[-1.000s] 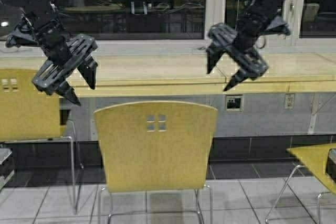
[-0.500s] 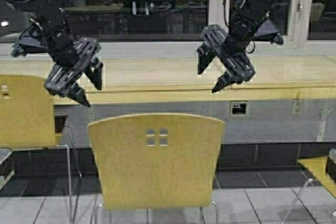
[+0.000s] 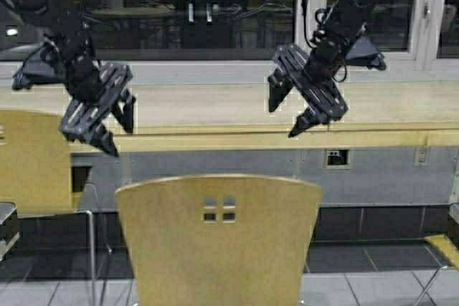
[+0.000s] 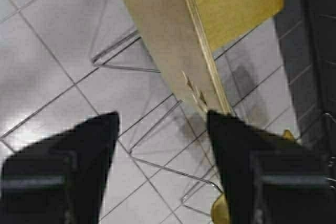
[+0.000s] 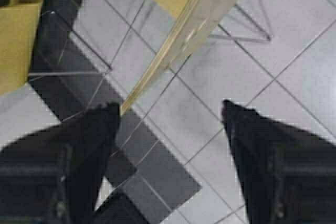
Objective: Push the chairs under the table
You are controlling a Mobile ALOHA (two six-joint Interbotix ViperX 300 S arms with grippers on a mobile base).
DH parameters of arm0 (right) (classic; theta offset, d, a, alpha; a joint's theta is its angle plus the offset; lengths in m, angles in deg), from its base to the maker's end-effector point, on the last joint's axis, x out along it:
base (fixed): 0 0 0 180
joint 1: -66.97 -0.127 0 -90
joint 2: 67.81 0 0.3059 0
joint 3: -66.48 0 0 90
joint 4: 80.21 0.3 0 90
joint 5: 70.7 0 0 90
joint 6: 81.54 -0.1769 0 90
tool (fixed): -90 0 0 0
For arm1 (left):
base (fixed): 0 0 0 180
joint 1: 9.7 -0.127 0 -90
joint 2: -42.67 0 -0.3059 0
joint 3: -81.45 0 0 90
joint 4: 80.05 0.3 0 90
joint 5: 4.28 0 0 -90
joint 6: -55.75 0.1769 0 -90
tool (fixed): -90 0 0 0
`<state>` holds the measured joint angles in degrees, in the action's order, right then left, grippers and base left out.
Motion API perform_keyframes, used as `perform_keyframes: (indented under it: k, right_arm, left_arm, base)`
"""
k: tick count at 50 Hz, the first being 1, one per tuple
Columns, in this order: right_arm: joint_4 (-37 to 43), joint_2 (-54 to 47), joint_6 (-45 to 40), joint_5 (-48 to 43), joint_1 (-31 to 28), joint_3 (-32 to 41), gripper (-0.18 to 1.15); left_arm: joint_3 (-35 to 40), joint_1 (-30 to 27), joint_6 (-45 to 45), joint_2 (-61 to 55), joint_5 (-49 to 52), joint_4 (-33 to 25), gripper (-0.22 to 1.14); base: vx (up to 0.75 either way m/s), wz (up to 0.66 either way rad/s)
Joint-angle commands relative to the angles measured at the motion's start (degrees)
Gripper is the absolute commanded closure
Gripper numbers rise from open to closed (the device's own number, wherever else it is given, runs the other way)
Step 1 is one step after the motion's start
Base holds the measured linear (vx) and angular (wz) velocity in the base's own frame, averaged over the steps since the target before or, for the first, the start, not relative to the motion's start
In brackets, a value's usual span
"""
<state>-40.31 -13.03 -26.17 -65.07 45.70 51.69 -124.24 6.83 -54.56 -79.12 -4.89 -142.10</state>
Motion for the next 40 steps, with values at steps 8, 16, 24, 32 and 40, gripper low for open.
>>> perform_keyframes:
  k: [8, 16, 24, 32, 40]
  right_arm:
    - [0.09, 0.26, -0.09, 0.26, -0.09, -1.58, 0.04]
    - [0.18, -0.88, -0.09, 2.11, -0.18, -1.58, 0.04]
    - [0.18, -1.85, -0.09, 2.29, -0.09, -1.49, 0.04]
    - [0.18, -2.99, -0.09, 2.29, -0.09, -0.97, 0.04]
    - [0.18, -4.75, -0.18, 2.29, -0.09, 0.35, 0.04]
  left_arm:
    - [-1.14, 2.90, -1.58, -1.05, -0.53, -0.53, 0.04]
    - [-2.02, 4.13, -2.99, -1.23, -0.53, -0.88, 0.04]
    - [-1.76, 4.31, -3.60, -1.93, -0.70, -0.88, 0.04]
    - [-1.58, 4.39, -3.69, -2.81, -1.05, -0.88, 0.04]
    - [-0.26, 4.39, -3.69, -4.66, -1.76, -0.88, 0.04]
  base:
    - [0.17, -0.08]
    - [0.13, -0.03]
    - [0.11, 0.01]
    - [0.07, 0.01]
    - [0.05, 0.01]
